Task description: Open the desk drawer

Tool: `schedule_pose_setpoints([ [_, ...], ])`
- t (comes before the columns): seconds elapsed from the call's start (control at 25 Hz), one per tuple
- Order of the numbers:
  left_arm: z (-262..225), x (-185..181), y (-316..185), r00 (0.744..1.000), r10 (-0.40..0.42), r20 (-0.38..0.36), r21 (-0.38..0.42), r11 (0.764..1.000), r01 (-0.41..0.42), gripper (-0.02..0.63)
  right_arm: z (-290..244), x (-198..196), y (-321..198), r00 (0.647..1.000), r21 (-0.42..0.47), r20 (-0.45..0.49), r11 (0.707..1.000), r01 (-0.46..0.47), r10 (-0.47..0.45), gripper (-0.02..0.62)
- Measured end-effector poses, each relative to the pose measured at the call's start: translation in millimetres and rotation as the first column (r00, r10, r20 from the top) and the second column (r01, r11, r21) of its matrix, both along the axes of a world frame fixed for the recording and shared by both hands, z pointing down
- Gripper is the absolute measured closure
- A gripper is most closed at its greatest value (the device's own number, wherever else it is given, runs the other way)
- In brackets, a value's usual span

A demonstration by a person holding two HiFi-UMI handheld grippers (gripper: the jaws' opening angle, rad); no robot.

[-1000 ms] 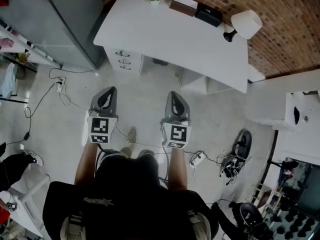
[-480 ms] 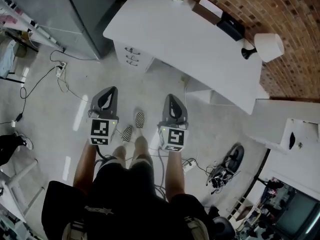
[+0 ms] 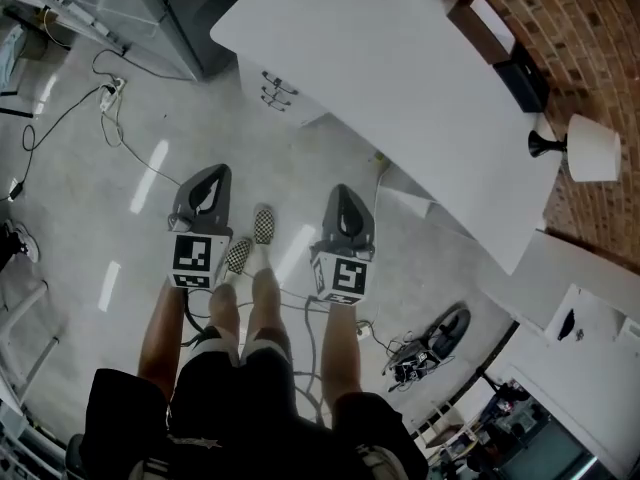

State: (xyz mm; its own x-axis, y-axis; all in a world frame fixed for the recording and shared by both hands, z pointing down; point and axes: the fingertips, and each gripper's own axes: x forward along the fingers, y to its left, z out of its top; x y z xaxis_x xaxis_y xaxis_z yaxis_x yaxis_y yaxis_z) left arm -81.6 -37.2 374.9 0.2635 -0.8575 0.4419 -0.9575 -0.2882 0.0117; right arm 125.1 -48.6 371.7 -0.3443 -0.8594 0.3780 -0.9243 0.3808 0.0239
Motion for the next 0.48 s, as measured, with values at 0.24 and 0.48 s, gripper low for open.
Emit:
schedule_pose_setpoints([
  [0.24, 78, -10, -21, 0.998, -0.059, -0.013, -0.053, 0.997, 0.058, 0.595, 81, -6, -27, 0.999, -0.067, -0.008, 0.997, 0.039, -0.039, 0.591],
  [0.48, 144, -11, -39, 0.997, -0.071, -0.022, -0.089, 0.994, 0.068, 0.595, 151, -13, -46, 0.998, -0.112, -0.01, 0.992, 0.06, -0.061, 0.591],
])
